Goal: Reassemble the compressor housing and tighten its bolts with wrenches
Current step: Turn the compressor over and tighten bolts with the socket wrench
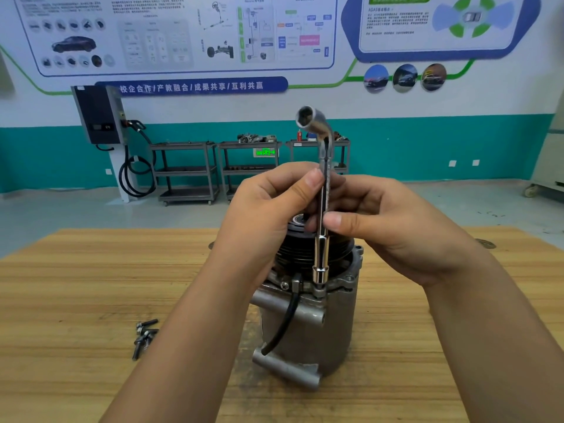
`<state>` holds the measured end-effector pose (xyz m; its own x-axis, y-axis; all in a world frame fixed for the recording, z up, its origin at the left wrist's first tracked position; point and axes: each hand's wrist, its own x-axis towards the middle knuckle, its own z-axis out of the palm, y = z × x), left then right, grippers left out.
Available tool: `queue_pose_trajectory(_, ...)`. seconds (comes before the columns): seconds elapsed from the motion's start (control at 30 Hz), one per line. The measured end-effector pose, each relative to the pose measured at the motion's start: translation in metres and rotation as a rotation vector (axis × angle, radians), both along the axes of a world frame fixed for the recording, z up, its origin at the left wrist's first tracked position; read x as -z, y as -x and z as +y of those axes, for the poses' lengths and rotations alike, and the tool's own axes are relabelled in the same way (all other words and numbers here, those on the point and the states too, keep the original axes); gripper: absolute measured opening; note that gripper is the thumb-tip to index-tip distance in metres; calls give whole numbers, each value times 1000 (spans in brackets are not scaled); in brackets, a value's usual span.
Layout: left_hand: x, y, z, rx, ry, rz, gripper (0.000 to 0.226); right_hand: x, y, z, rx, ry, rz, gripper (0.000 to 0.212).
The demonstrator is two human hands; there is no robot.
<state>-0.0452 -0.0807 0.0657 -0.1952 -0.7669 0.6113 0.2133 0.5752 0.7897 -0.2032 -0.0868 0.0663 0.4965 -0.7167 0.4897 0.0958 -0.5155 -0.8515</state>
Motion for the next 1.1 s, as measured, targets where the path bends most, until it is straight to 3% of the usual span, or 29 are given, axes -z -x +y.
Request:
queue_pose_trajectory(0.17, -1, 1, 0, -20, 3, 21, 15, 1, -2, -2, 42, 18, 19, 25)
queue_pose_trajectory(0.3, 0, 3, 0, -58, 19, 35, 5, 2, -5, -3, 118, 45, 60, 42)
queue_pose_trajectory(0.4, 1, 3, 0, -70, 20, 23, 10, 2, -6, -2, 128, 45, 65, 45)
queue_pose_trajectory(0.63, 1, 0, -2, -49, 3, -31, 8, 1, -5, 0, 56, 38, 53, 28)
queue_pose_trajectory(1.1, -2, -1, 4, 62, -42, -25, 17, 2, -1, -1, -57, -39, -35, 21)
